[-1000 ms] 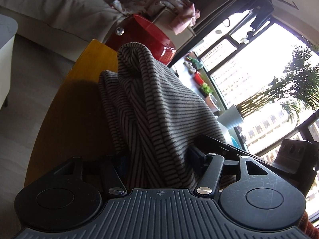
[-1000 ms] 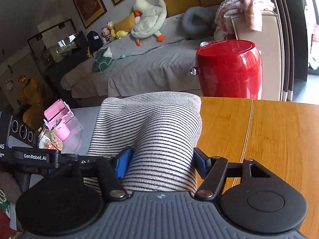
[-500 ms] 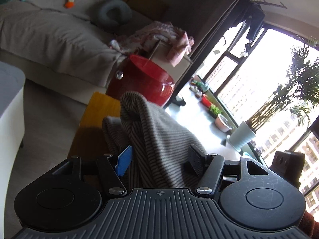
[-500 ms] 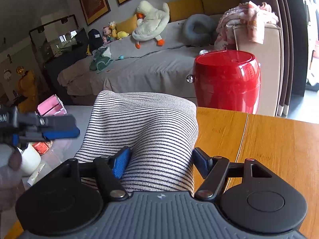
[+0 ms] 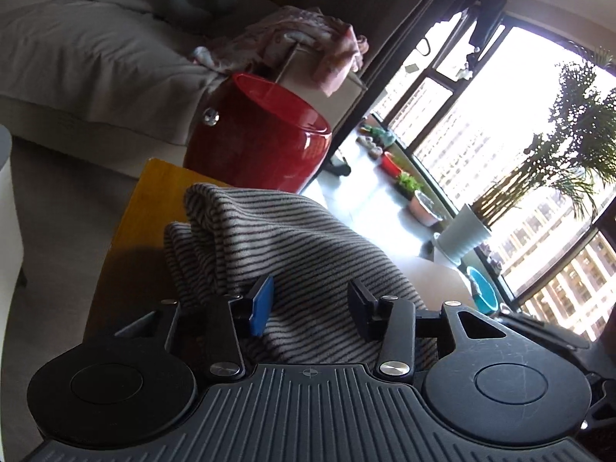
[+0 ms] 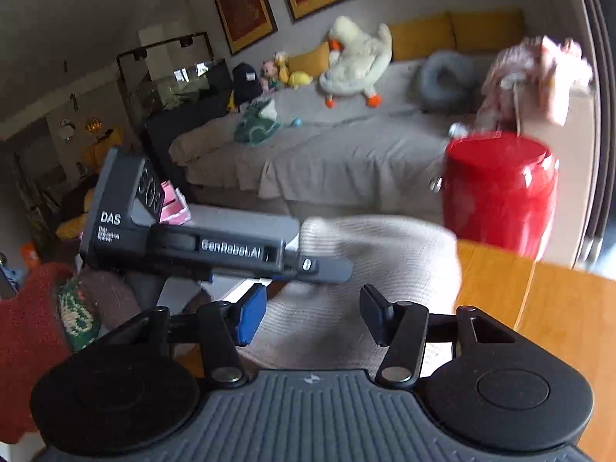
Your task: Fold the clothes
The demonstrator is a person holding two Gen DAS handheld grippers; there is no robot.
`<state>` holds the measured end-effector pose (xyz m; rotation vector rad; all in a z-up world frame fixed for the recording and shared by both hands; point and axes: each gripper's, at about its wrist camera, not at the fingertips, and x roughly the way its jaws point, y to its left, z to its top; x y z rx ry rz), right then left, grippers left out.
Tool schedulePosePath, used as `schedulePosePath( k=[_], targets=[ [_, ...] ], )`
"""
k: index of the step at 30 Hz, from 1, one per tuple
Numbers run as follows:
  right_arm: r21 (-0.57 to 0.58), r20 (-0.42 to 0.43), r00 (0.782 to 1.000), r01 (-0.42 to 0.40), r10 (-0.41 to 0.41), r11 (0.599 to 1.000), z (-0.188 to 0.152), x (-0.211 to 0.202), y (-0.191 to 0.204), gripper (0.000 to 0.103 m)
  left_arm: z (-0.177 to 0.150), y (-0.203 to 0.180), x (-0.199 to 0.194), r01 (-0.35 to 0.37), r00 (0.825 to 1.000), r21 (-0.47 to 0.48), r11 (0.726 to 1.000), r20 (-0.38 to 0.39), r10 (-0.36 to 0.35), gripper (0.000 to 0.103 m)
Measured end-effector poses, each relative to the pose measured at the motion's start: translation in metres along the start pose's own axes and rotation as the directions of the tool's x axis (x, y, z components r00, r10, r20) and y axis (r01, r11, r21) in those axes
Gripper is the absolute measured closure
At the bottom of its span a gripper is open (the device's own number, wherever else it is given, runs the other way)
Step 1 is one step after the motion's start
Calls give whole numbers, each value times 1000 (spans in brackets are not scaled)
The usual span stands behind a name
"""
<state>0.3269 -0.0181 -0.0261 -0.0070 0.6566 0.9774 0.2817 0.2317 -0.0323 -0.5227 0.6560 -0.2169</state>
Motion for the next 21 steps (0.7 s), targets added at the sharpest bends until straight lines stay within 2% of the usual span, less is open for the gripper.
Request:
schedulePosePath(
  k=[1, 3, 8, 10, 11, 15, 18, 19, 21],
  targets=[
    [1, -31, 999, -8, 8, 1000, -7, 11, 0, 50, 0, 1, 0, 0, 1000, 1, 1000, 0, 0, 59],
    [-91, -10, 1000, 20, -21, 996, -17, 16, 9, 50, -2, 0, -1, -2, 1000, 9, 1000, 0, 2, 59],
    [-6, -22, 999, -42, 42, 999, 7, -3, -3, 50, -4, -1, -2, -4, 1000, 23, 1000, 6, 4, 59],
    [35, -1, 999, -54, 54, 998, 15, -15, -17, 39, -6, -1, -2, -4, 1000, 33, 999, 10, 4, 59],
    [63, 17, 999, -47, 46, 997, 16, -20, -26, 30, -7, -1, -2, -4, 1000, 36, 999, 12, 3, 59],
    [229, 65, 998, 8, -23, 973, 9, -21, -63, 29, -8, 0, -3, 5, 1000, 34, 999, 14, -5, 59],
    [302, 40, 996, 62, -77, 951, -2, 0, -79, 29, -10, 1, -5, 9, 1000, 38, 999, 13, -9, 59],
    [324, 37, 996, 64, -81, 944, -7, 7, -82, 28, -11, 1, -6, 10, 1000, 39, 999, 13, -10, 59],
    [405, 44, 998, 15, -36, 914, -15, 19, -91, 25, -12, 2, -9, 13, 1000, 42, 999, 11, -13, 59]
  ],
)
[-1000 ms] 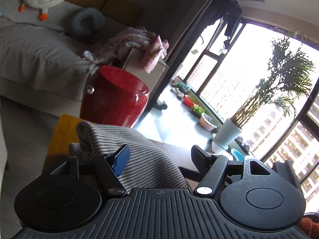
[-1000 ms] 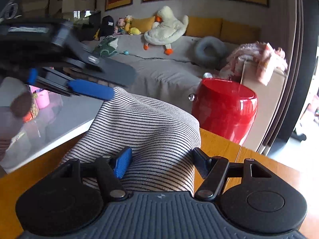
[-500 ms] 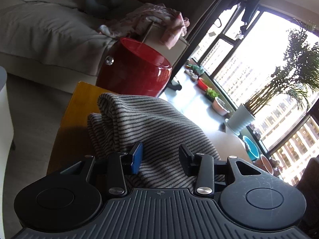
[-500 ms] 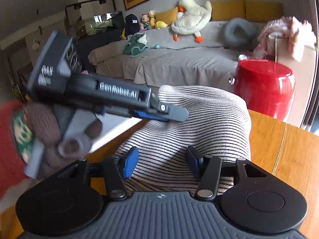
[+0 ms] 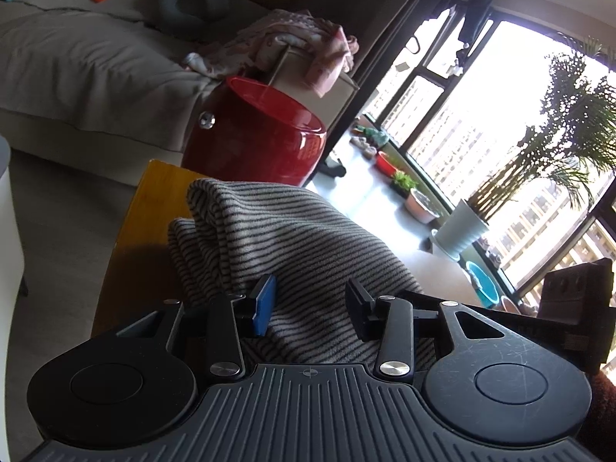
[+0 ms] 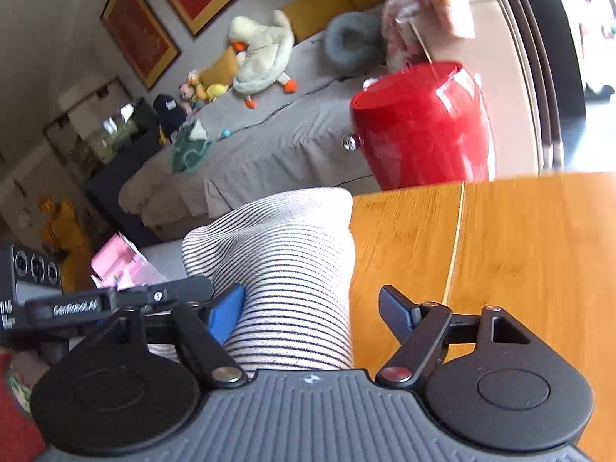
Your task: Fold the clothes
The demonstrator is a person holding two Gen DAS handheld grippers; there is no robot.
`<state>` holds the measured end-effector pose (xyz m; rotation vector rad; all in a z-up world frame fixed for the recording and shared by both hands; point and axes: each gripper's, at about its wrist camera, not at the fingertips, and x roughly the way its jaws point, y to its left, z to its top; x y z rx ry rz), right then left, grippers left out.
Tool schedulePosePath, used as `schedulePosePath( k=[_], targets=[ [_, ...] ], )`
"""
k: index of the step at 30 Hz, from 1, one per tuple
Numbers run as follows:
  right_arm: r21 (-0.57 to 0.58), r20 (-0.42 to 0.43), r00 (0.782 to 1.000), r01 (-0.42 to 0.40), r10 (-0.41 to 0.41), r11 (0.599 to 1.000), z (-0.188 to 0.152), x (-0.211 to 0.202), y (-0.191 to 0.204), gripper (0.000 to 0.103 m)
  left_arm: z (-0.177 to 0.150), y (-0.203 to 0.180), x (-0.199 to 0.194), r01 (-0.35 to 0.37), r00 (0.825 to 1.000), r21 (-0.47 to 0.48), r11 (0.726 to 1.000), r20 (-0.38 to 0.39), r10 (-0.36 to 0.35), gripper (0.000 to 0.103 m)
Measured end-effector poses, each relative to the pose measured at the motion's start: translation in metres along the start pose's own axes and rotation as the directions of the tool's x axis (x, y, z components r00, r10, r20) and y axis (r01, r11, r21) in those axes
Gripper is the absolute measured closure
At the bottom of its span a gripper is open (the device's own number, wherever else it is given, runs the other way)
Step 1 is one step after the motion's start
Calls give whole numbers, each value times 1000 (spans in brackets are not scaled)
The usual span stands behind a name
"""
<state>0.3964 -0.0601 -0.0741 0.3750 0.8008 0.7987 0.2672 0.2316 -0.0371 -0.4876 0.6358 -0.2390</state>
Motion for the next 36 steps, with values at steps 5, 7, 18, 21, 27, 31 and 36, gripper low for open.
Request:
schedulePosePath(
  k=[5, 7, 18, 21, 27, 31, 36],
  targets=[
    [-5, 31, 994, -103, 103, 995, 0, -7, 17, 39, -3, 3, -8, -10, 1000, 13, 1000, 7, 10, 57],
    [-62, 62, 988, -140, 144, 988, 6, -17, 28, 42, -3, 7, -10, -1, 1000, -6, 1000, 13, 1, 56],
    [-149, 74, 996, 54, -44, 987, -15, -29, 21, 40, -8, -3, -4, -12, 1000, 31, 999, 18, 12, 56],
    [-317, 98, 994, 73, -44, 946, -32, -46, 47, 25, -8, -1, -3, -11, 1000, 18, 1000, 24, 10, 56],
    [-358, 47, 978, 205, -202, 911, -46, -21, 47, 10, -8, -7, -1, -42, 999, 36, 998, 28, 41, 56],
    [-311, 54, 982, 187, -179, 932, -49, -31, 43, 7, -11, -11, -9, -59, 997, 25, 998, 52, 58, 56],
    [-274, 74, 986, 165, -151, 948, -59, -69, 40, 0, -35, -43, -49, -180, 975, 47, 982, 143, 172, 20]
  ],
)
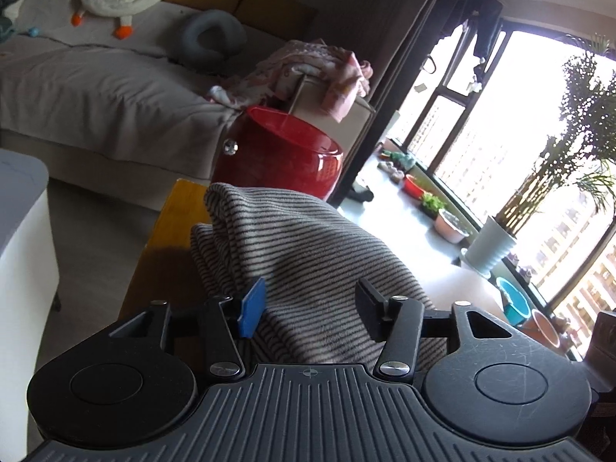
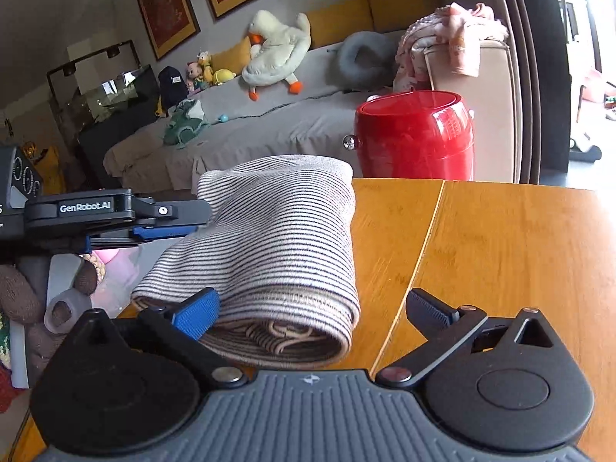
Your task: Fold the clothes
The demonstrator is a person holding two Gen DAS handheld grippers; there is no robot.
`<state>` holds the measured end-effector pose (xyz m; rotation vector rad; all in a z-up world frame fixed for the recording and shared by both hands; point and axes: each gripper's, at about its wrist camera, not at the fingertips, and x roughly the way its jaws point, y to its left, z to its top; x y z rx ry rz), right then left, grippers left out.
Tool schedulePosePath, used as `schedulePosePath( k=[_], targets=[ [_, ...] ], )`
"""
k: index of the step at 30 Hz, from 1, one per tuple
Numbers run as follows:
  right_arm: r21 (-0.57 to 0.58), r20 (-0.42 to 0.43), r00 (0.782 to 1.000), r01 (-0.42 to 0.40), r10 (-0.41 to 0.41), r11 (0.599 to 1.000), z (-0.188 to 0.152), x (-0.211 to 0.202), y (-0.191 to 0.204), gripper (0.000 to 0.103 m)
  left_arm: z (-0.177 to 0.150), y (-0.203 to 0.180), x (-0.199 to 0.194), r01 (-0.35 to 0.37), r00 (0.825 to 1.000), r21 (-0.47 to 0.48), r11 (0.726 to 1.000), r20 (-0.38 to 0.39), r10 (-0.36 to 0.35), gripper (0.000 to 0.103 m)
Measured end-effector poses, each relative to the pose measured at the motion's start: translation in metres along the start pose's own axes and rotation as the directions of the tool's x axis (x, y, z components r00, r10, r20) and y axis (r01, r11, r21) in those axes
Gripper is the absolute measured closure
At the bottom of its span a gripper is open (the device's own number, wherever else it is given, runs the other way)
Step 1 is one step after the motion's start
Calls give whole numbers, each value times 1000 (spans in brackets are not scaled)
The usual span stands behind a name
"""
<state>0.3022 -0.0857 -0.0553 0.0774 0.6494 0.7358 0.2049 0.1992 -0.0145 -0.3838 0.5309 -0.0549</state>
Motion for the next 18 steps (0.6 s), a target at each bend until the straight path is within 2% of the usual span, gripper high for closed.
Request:
schedulePosePath(
  k=[3, 6, 8, 10, 14, 18],
  targets=[
    [1, 6, 1000, 6, -6, 1000, -13, -29, 0, 0, -23, -26, -42, -47, 998, 54, 997, 46, 45, 9],
    [14, -39, 999, 38, -37, 999, -29, -53, 2, 0, -53, -48, -73, -88, 996, 52, 995, 26, 86, 2],
    [6, -91, 991, 96, -95, 995, -41, -64, 6, 0, -76, -63, -88, -134, 991, 45, 990, 6, 134, 0],
    [-16, -123, 979, 160, -161, 987, -51, -73, 9, 0, -100, -75, -93, -183, 983, 47, 982, -25, 184, 0],
    [-70, -106, 946, 300, -306, 951, -75, -93, 13, 0, -126, -90, -87, -265, 956, 59, 963, -111, 270, 0],
    [-23, -118, 937, 328, -328, 944, -87, -96, -2, 0, -136, -101, -82, -341, 927, 113, 933, -126, 354, 0]
  ],
)
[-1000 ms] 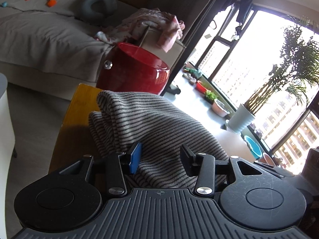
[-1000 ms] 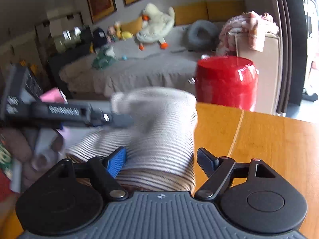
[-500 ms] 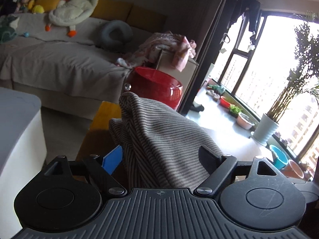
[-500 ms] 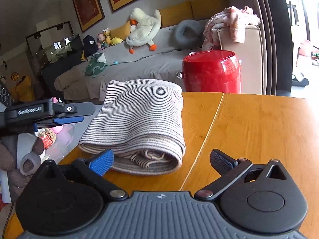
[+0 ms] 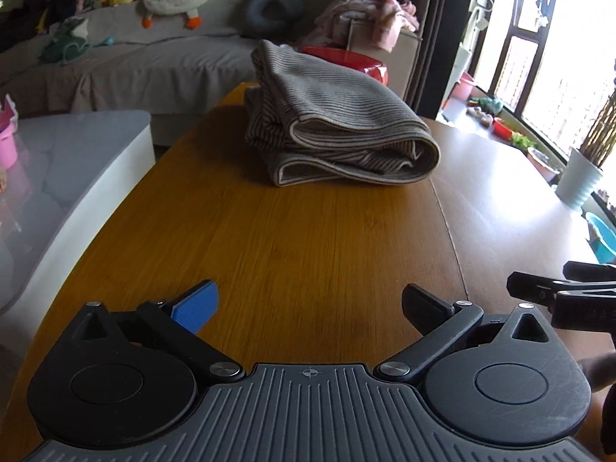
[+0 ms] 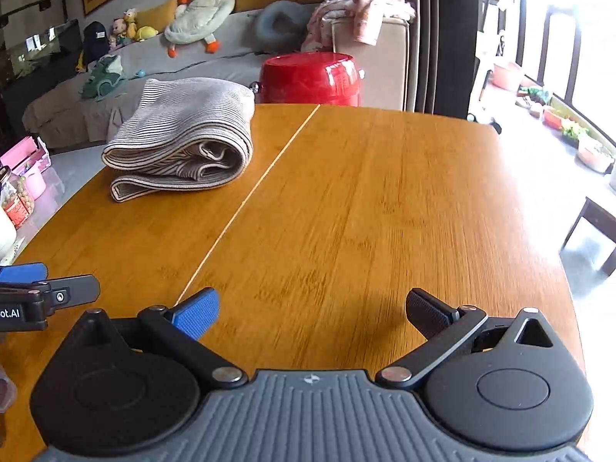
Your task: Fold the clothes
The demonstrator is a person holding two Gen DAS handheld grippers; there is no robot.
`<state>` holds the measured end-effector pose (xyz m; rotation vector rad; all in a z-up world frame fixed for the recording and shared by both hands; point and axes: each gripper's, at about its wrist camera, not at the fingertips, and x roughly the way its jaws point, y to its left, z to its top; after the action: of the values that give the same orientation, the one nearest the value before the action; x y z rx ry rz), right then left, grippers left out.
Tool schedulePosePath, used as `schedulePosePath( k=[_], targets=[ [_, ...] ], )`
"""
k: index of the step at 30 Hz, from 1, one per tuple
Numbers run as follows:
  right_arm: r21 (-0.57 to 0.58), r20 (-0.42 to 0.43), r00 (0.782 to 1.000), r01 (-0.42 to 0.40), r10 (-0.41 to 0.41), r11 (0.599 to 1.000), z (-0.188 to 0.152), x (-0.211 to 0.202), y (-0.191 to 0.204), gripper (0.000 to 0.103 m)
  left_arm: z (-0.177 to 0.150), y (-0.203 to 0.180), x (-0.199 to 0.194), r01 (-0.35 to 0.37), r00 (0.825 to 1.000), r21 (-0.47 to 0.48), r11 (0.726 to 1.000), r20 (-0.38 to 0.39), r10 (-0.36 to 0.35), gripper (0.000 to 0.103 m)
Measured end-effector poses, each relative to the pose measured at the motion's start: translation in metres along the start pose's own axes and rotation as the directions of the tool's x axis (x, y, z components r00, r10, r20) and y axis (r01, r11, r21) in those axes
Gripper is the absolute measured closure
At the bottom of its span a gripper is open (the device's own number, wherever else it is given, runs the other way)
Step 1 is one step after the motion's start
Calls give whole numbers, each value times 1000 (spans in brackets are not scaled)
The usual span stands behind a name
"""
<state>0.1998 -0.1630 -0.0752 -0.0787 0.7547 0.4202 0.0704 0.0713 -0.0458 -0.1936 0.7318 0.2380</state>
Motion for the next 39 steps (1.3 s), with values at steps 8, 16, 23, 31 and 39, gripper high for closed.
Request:
schedulePosePath(
  k=[8, 16, 23, 31, 39],
  targets=[
    [-101, 21, 1000, -3, 5, 995, 5, 18, 13, 0, -4, -23, 6, -99, 995, 34, 994, 16, 99, 0],
    [-98, 41, 999, -13, 17, 995, 2, 17, 9, 0, -1, -27, 9, -122, 992, 21, 992, 23, 122, 0],
    [-98, 42, 999, -16, 20, 995, 3, 16, 7, 0, 1, -29, 11, -133, 991, 14, 991, 24, 133, 0],
    [-98, 43, 999, -16, 20, 995, 3, 17, 7, 0, 1, -29, 11, -133, 991, 14, 991, 24, 132, 0],
    [-98, 43, 999, -16, 20, 995, 2, 17, 7, 0, 1, -29, 10, -132, 991, 14, 991, 24, 132, 0]
  ],
)
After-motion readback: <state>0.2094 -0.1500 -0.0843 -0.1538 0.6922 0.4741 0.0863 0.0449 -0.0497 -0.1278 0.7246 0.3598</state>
